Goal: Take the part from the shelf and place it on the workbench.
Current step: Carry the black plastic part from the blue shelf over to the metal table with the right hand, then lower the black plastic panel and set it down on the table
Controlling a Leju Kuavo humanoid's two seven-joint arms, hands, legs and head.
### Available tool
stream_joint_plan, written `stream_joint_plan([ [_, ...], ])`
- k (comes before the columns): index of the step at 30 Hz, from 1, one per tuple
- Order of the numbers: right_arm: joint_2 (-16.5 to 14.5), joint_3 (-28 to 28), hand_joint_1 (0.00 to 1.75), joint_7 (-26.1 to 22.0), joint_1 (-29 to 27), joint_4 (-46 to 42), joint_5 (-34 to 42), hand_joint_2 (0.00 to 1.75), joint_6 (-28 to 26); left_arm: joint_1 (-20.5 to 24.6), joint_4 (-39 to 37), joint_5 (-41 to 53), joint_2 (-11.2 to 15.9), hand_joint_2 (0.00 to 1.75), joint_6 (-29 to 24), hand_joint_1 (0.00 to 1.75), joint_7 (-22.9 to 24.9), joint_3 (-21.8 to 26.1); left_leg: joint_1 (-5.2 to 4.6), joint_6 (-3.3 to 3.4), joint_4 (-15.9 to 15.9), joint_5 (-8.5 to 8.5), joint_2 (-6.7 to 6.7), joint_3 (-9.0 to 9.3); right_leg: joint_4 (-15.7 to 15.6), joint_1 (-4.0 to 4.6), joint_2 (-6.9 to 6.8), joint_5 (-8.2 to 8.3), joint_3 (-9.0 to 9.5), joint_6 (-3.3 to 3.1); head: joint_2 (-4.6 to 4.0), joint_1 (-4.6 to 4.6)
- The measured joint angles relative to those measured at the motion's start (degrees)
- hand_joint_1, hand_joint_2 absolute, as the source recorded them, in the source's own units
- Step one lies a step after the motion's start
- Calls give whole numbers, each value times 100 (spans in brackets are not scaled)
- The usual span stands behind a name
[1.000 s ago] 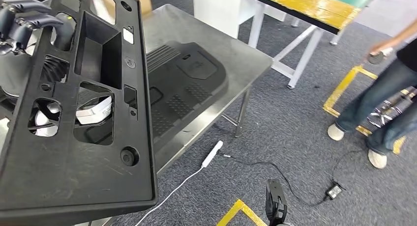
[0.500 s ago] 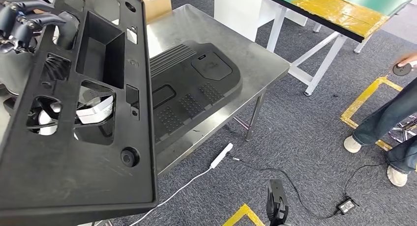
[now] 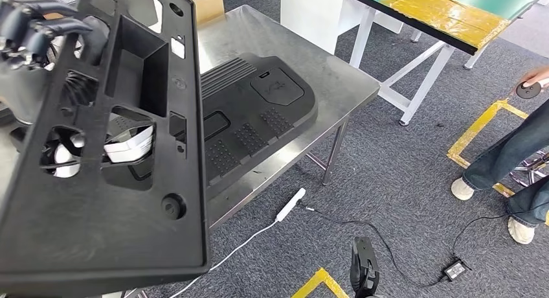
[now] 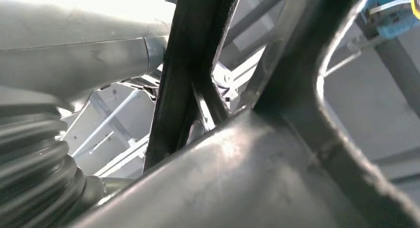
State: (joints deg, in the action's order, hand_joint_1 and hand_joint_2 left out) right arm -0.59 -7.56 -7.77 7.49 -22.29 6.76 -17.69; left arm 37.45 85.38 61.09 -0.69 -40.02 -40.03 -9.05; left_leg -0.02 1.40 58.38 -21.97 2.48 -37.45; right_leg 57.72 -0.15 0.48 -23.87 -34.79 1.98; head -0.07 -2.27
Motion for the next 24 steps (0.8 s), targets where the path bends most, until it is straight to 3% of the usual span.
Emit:
stream_joint_plan([
  [14,-19,-2,0,44,75,0,-33,0,43,625,-1606,1091,-337,175,0,175,48,218,-34,8,3,5,4,-9,0,-38,-2,4,-7,5,0,-1],
  [24,-35,-7,0,84,121,0,56,0,38,1347,-3226,1847,-460,175,0,175,1588,139,-34,8,4,6,3,-10,1,-41,-1,4,-9,6,0,-1],
])
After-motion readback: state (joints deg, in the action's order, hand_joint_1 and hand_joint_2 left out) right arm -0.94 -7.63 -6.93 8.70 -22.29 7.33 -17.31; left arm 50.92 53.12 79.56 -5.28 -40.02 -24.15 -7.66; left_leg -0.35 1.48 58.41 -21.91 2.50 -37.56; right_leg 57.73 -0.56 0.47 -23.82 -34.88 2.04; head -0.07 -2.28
